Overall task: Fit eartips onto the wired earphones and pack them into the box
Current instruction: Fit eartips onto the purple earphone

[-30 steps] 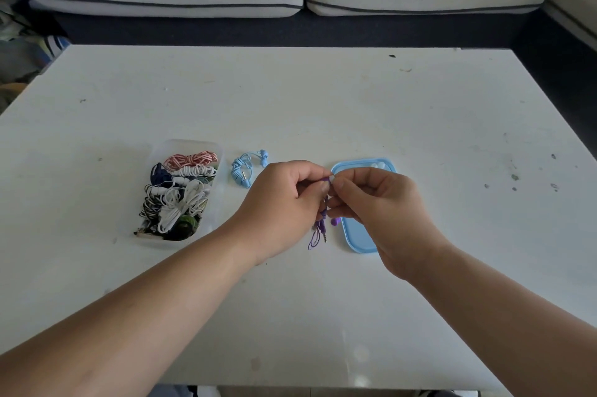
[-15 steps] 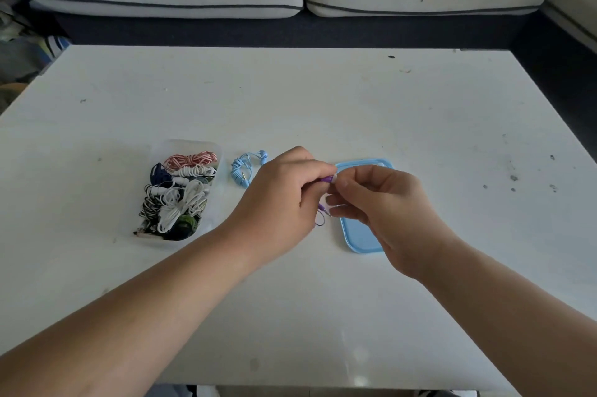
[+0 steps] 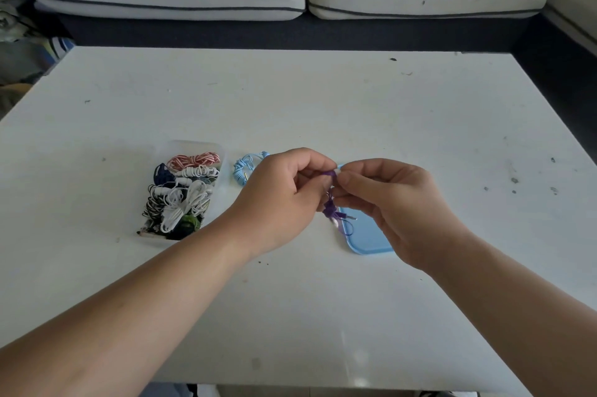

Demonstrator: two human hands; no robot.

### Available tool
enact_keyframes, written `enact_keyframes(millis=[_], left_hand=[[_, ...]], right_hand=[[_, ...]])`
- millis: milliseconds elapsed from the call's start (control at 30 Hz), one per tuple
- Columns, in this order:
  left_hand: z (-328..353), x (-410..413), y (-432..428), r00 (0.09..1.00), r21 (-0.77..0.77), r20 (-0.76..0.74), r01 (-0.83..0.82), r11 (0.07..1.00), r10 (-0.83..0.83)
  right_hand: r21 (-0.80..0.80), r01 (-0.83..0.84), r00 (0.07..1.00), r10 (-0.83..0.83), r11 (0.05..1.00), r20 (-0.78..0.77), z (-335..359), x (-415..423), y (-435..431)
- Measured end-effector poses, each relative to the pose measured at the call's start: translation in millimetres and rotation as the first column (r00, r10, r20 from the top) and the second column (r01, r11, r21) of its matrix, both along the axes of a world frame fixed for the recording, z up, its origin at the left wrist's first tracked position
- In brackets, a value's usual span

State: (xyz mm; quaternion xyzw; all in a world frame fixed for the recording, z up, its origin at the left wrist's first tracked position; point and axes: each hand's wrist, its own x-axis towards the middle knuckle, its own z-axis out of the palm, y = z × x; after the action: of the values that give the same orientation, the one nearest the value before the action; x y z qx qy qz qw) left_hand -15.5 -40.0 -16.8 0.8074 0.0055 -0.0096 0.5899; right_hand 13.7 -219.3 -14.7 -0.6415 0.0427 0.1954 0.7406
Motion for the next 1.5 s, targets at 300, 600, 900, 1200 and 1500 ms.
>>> enact_keyframes(millis=[300,600,900,1200,1500], left_hand=[[-4.5,1.9,2.1,1.0,0.059,-0.011,0.002,0.998,-0.001],[-1.2,-1.0,-1.1,0.998,0.013,-0.047,-0.033,0.999,0.034],[-2.7,-2.1,4.7,0.999,-0.018,-0.022,-0.031,0.999,0.031],[2.1,-5.1,6.2,1.0,-0.027,-0.014,-0.003,1.0,0.003],[7.2,-7.5,5.8,0.995,-0.05,-0.097,0.012,0.999,-0.017]], right_hand=[[-0.11,-0.043,0.995,0.052,0.993,0.088,-2.9,-2.1,1.9],[-0.197,0.022,0.989,0.007,0.98,0.146,-3.0,-3.6,7.5],[-0.044,-0.002,0.998,0.005,0.999,0.061,-8.0,-1.6,9.5],[0.079,-0.039,0.999,0.041,0.996,-0.032,-6.9,0.5,7.5],[-0.091,-0.131,0.988,0.123,0.987,-0.094,-7.8,3.9,1.7]])
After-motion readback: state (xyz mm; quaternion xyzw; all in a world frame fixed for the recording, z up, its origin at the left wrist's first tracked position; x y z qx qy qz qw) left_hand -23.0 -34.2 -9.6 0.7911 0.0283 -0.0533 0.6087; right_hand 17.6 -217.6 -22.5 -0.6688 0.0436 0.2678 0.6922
